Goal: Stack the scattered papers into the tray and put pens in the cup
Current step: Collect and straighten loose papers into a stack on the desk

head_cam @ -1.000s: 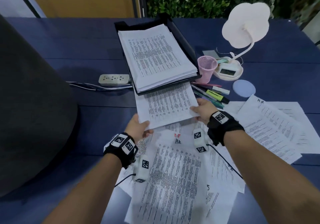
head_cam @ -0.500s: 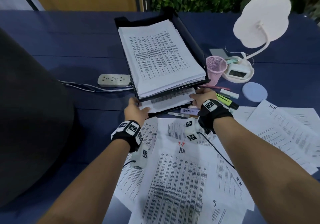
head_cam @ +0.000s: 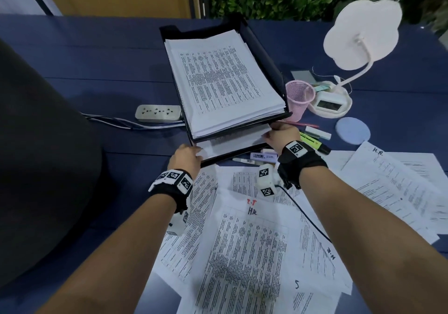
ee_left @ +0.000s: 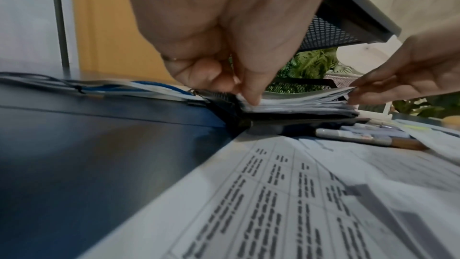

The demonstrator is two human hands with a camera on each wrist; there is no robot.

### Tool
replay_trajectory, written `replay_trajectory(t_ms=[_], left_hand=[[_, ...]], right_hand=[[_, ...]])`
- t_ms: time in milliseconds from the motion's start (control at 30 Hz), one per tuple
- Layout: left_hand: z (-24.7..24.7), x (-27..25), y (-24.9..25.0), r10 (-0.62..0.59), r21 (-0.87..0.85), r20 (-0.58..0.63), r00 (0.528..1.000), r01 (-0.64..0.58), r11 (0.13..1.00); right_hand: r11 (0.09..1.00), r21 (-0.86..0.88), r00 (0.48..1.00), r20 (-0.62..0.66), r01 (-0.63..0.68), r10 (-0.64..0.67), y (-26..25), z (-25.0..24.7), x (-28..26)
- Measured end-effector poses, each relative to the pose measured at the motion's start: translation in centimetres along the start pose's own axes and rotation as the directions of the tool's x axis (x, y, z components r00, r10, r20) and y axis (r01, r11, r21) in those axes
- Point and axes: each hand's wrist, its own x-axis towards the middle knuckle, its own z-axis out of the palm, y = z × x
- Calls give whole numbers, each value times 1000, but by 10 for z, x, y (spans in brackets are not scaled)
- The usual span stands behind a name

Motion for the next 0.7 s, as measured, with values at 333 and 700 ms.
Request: replay_trajectory(t_ms=[333, 700], left_hand=[[-1, -49, 0, 40, 11, 91, 995, -42, 999], [38, -123, -8, -35, -4, 295, 955, 38, 999]], right_hand=[[997, 13, 995, -73, -72, 72, 47, -27, -54], [917, -341, 978, -88, -208, 189, 106, -76, -136]])
